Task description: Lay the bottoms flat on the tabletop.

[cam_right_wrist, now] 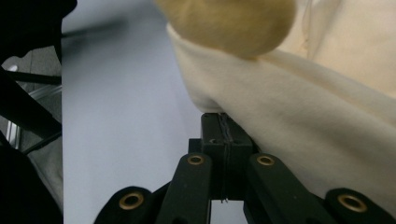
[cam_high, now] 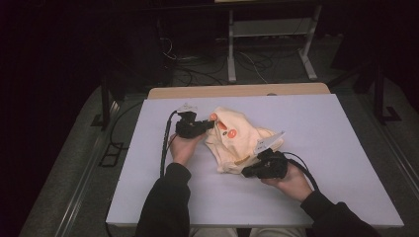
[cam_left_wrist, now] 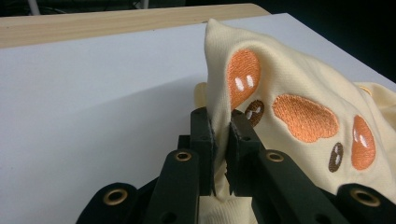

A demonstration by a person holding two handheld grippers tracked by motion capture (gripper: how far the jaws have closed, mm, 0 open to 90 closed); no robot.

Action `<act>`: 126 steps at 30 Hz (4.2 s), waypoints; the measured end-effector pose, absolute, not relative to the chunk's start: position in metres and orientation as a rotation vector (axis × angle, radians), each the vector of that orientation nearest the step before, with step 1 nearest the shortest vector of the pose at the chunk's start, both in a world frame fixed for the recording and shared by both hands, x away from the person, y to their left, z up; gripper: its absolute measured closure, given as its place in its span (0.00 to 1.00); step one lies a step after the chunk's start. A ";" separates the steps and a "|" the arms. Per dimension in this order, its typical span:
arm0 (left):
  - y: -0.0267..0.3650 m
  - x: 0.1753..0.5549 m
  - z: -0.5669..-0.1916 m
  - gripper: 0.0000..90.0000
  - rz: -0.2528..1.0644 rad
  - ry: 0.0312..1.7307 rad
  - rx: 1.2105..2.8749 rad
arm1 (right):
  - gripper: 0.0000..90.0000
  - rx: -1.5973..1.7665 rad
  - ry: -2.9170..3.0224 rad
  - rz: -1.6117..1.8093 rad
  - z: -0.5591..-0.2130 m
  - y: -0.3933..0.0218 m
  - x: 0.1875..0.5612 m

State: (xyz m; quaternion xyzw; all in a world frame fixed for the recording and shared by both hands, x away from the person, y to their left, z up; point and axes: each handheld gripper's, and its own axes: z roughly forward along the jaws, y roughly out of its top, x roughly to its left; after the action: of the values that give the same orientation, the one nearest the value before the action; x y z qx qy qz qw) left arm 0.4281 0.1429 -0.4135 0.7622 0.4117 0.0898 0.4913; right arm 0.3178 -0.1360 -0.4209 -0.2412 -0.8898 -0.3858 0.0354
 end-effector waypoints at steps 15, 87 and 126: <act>0.148 0.424 -0.415 0.90 0.230 0.993 1.866 | 0.46 -0.849 -2.605 -1.243 -0.393 -0.185 0.308; 0.123 0.414 -0.395 0.47 0.398 1.015 1.848 | 0.92 -1.462 -2.498 -1.240 -0.385 -0.182 0.466; 0.070 0.377 -0.440 0.31 0.073 0.932 1.938 | 0.92 -1.711 -2.424 -1.317 -0.391 -0.241 0.452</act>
State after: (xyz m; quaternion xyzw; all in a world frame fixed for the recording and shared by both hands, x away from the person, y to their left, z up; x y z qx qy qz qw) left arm 0.3772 0.0696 -0.4400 0.7926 0.3810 0.0300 0.4751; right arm 0.4521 -0.2412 -0.3911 -0.5264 -0.7457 -0.4051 -0.0526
